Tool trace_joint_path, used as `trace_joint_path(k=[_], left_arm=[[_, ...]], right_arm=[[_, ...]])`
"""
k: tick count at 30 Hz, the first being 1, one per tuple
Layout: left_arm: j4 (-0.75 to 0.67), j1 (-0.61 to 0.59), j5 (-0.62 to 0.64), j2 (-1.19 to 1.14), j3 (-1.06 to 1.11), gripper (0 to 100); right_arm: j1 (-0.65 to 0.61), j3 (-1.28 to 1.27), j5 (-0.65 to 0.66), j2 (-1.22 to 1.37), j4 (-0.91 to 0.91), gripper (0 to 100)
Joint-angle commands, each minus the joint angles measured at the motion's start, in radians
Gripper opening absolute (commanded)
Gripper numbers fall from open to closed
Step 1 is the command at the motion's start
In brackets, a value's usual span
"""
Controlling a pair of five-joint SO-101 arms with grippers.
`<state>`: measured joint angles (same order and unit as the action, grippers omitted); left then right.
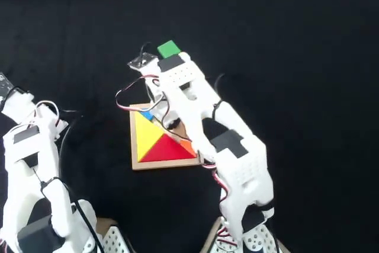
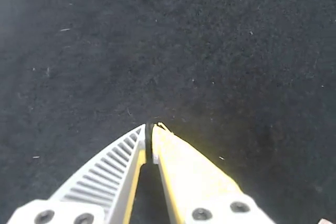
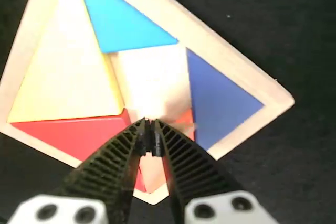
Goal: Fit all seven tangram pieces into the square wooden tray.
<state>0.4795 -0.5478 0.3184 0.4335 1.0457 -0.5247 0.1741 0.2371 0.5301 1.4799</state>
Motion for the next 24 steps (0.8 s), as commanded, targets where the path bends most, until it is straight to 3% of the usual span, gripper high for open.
trace_joint_path(k=[1,16,24], left_arm=[[-0.015,0.028,-0.008,-0.002,-0.045,3],[-0.015,0.028,-0.008,-0.002,-0.045,3],[-0.023,0.028,-0.008,0.006,-0.027,3]], right_arm=[[0.0,0.061,0.006,-0.056,-0.005,1.1],[0.009,0.099,0.057,-0.2,0.052,1.1],[-0.009,0.071,0.058,-0.062,-0.074,1.1]])
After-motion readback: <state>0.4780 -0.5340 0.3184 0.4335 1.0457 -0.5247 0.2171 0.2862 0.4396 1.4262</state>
